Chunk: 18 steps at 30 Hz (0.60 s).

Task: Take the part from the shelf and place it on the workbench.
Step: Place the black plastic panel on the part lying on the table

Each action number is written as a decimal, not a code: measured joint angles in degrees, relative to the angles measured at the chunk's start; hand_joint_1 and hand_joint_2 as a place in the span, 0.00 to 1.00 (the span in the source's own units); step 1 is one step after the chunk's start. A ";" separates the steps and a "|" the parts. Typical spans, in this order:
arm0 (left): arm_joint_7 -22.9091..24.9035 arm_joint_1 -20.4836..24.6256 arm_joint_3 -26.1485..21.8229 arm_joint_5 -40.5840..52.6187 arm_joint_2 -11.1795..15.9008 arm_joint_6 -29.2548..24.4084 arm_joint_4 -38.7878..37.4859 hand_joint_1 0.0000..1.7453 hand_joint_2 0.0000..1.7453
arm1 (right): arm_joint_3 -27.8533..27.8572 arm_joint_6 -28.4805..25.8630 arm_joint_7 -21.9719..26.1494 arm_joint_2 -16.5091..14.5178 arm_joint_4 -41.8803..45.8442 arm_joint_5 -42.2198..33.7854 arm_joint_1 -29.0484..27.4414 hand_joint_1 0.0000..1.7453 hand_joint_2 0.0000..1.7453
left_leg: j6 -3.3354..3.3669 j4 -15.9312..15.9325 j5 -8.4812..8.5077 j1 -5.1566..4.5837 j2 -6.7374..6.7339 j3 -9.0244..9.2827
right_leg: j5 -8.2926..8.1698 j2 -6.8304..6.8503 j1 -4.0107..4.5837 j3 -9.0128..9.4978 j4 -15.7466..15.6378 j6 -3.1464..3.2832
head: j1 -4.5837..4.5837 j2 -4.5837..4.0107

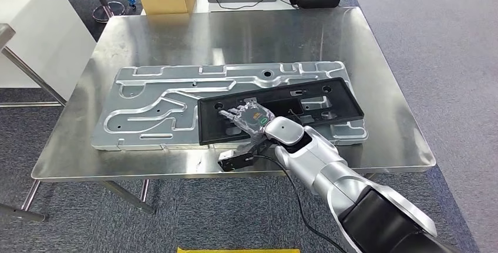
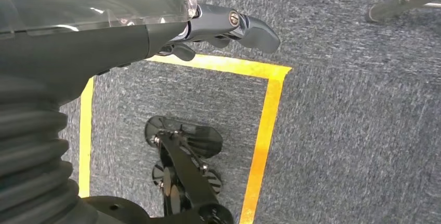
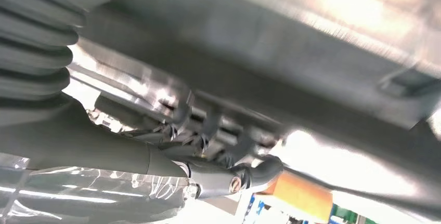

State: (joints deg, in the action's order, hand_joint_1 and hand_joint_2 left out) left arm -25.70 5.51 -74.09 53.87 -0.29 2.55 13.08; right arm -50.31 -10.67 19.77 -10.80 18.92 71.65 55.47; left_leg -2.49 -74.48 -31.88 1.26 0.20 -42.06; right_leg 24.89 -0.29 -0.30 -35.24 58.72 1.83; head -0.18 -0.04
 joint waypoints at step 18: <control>-1.08 -0.97 -0.46 -2.91 -1.00 1.21 -0.40 0.00 0.00 | 23.03 -29.07 1.99 14.83 38.08 -5.98 -18.73 0.00 0.00 | 3.24 16.13 6.76 -0.03 1.20 8.18 | 2.65 0.20 -0.18 -3.81 8.50 -2.74 | -0.14 0.00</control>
State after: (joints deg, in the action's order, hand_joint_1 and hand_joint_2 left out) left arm -26.78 4.54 -74.55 50.95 -1.29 3.75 12.68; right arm -27.29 -39.73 21.76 4.03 57.00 65.67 36.74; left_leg 0.74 -58.35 -25.12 1.23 1.39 -33.88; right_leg 27.54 -0.09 -0.48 -39.04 67.23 -0.91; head -0.32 -0.04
